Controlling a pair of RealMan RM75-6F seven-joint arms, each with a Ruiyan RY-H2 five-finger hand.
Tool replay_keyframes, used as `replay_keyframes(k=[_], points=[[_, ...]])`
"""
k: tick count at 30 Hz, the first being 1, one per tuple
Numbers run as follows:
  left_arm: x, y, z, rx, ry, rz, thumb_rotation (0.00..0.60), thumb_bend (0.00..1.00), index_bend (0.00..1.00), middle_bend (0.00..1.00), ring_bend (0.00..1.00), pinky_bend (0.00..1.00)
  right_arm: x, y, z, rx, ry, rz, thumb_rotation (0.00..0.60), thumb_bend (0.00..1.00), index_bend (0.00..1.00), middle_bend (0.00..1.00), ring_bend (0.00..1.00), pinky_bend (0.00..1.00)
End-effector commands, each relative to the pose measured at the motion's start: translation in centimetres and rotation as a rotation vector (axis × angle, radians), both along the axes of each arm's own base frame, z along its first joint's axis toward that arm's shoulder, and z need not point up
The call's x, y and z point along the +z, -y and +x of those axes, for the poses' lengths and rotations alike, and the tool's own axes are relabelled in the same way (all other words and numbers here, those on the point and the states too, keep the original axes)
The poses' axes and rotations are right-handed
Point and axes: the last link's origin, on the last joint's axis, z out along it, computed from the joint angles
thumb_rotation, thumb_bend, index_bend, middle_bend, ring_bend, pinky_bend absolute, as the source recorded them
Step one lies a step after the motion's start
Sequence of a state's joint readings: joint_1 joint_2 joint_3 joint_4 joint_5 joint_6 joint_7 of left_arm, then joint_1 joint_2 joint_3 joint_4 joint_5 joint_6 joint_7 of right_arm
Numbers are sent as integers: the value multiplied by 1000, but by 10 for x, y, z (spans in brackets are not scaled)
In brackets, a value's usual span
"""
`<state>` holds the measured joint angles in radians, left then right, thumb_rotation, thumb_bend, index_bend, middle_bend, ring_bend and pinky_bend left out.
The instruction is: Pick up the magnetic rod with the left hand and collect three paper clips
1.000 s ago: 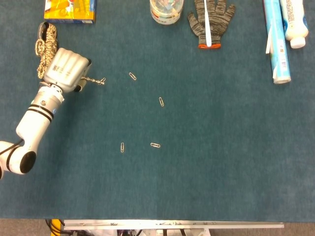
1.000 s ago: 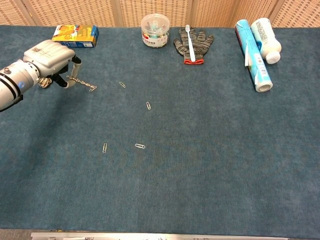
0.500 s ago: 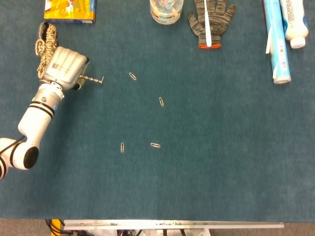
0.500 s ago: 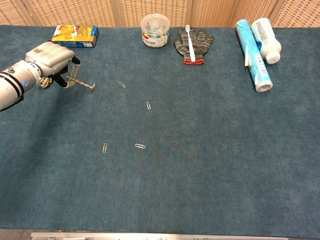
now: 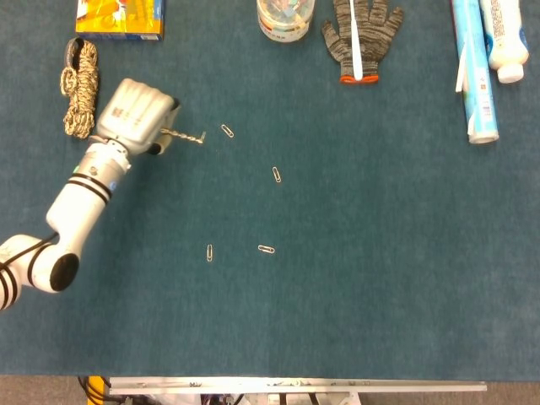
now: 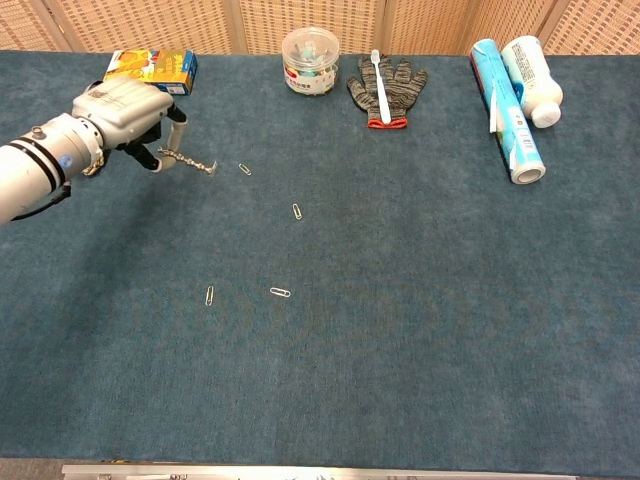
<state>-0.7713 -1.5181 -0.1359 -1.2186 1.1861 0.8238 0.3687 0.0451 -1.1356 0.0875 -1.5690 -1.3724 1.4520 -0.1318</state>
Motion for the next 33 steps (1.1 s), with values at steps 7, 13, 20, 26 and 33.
replay_keyframes(k=[7,13,20,26,33], points=[[-14,-8,25,-20,19,-13,600,343,588,1000,928,774,0,-3,-4,-10,7,-4,600,0,489,359,261,444],[-19,-15,27,0,16,-16,600,343,589,1000,928,774,-1,-6,-7,-18,14,-4,600,0,489,359,261,444],[-25,-21,24,37,15,-21,600,343,589,1000,928,774,-2,-7,-9,-26,18,-1,600,0,489,359,261,444],[-29,-22,28,32,15,-29,600,343,589,1000,928,774,-2,-6,-8,-26,17,3,600,0,489,359,261,444],[-33,-23,34,28,35,-36,600,343,590,1000,928,774,-4,-6,-8,-27,22,11,600,0,489,359,261,444]])
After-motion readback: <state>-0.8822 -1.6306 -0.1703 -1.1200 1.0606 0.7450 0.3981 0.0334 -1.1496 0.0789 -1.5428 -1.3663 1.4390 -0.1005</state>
